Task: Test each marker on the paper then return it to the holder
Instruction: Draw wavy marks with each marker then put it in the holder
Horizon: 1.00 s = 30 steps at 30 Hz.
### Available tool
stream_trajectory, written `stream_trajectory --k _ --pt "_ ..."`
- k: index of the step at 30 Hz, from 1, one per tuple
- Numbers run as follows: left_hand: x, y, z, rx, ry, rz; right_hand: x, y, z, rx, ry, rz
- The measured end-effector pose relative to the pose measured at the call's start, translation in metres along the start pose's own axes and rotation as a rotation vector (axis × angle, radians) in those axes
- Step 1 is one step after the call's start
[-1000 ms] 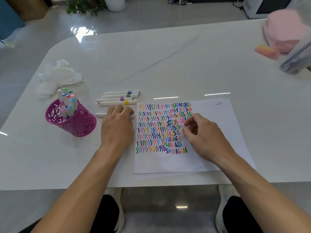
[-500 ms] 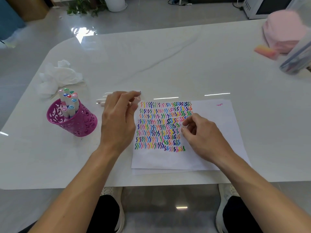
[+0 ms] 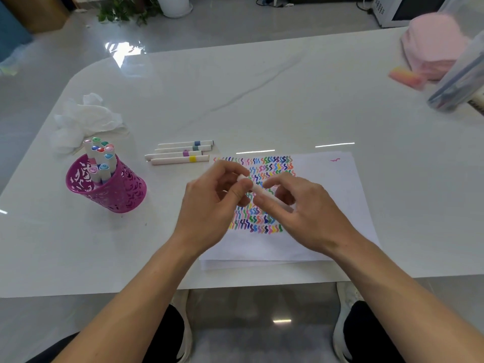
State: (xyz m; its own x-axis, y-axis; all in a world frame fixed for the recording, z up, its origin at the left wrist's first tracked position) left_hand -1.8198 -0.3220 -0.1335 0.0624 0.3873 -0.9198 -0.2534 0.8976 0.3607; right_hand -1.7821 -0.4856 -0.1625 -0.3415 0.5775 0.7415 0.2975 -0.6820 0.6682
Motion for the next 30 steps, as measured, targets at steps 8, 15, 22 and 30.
stream_trajectory --k 8,15,22,30 --pt "0.017 -0.033 -0.016 0.187 0.046 0.183 0.002 -0.005 -0.006 0.062 0.149 -0.197" --pt "0.02 -0.051 -0.021 0.323 0.005 0.394 -0.005 -0.015 -0.015 0.149 0.149 -0.307" --pt "0.02 -0.049 -0.016 0.299 0.082 0.312 -0.003 -0.015 -0.018 0.14 0.178 -0.319" --pt "0.019 -0.039 -0.012 0.225 0.132 0.246 -0.005 -0.01 -0.013 0.106 0.098 -0.257"
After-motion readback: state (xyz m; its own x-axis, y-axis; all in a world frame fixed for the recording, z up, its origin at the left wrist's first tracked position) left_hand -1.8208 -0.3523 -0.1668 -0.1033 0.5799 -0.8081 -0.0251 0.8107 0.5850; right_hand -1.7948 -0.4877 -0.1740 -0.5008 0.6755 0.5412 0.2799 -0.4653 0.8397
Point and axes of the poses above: each hand's wrist, its own z-axis towards the middle knuckle, its own y-axis out of the back of the hand, x = y × z, the point moved 9 cm from there along z, towards the middle knuckle, and after that the axes turned 2 degrees about -x, right-handed, at the moved point
